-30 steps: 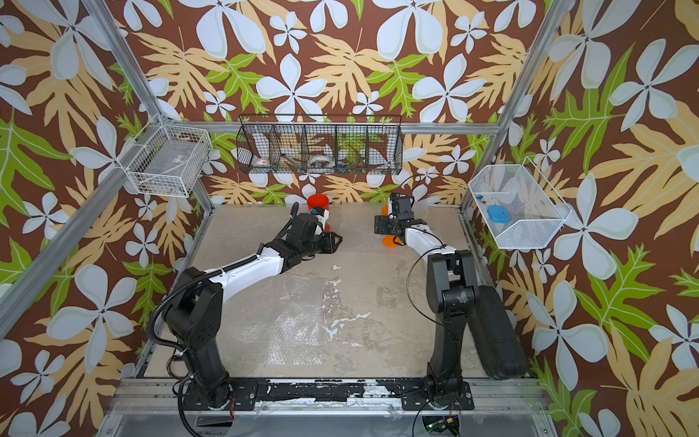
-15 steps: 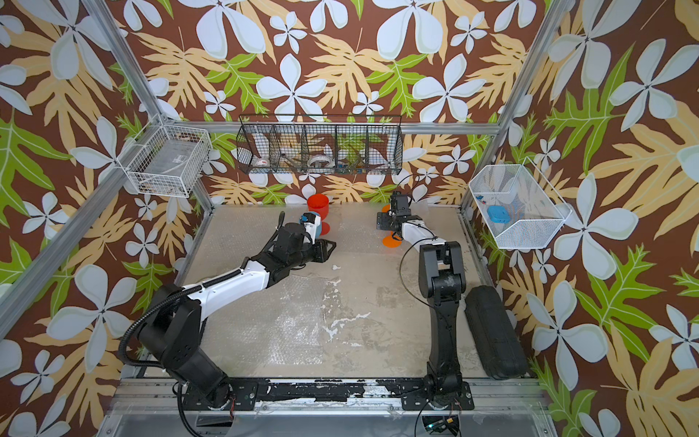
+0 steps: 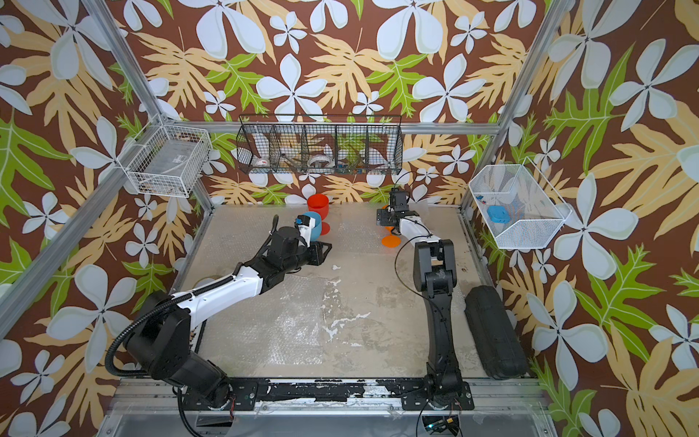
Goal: Unpack wine glasses from bubble wrap
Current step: Pick up the wine glass from the bubble wrap.
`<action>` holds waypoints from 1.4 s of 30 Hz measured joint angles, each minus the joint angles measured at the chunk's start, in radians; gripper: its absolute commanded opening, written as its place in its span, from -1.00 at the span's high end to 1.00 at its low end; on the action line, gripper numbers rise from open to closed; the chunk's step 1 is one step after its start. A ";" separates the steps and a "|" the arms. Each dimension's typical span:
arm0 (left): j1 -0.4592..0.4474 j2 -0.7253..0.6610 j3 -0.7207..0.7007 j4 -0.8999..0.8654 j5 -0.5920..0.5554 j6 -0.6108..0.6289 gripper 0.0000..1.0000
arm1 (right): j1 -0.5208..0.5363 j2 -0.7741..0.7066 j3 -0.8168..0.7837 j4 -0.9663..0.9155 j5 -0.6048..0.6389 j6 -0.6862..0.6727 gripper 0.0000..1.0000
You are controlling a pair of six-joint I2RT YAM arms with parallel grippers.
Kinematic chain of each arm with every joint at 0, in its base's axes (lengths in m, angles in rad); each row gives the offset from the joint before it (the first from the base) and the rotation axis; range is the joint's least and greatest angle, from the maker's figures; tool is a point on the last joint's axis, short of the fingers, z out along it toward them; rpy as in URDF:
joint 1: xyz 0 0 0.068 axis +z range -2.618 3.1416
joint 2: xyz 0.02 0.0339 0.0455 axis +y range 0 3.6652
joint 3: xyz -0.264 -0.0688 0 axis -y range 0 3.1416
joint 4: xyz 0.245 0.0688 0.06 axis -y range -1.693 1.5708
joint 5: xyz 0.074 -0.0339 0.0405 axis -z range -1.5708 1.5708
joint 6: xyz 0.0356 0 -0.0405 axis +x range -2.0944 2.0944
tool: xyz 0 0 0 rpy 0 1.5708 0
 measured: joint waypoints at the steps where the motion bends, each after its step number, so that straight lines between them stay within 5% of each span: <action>1: 0.001 -0.004 -0.001 0.000 -0.003 0.000 0.20 | 0.000 0.007 0.007 -0.007 0.000 -0.002 -0.81; 8: 0.006 -0.007 -0.004 -0.003 -0.007 0.001 0.19 | 0.000 0.051 0.074 -0.064 -0.003 -0.005 -0.74; 17: 0.008 -0.007 -0.004 -0.003 -0.007 0.001 0.19 | -0.006 0.040 0.071 -0.066 -0.024 -0.011 -0.32; 35: 0.009 -0.011 -0.019 0.003 0.006 -0.003 0.19 | -0.007 -0.197 -0.202 0.047 -0.091 0.011 -0.26; 42: 0.009 -0.011 -0.021 0.027 0.043 -0.011 0.18 | -0.007 -0.371 -0.423 0.133 -0.161 0.056 -0.26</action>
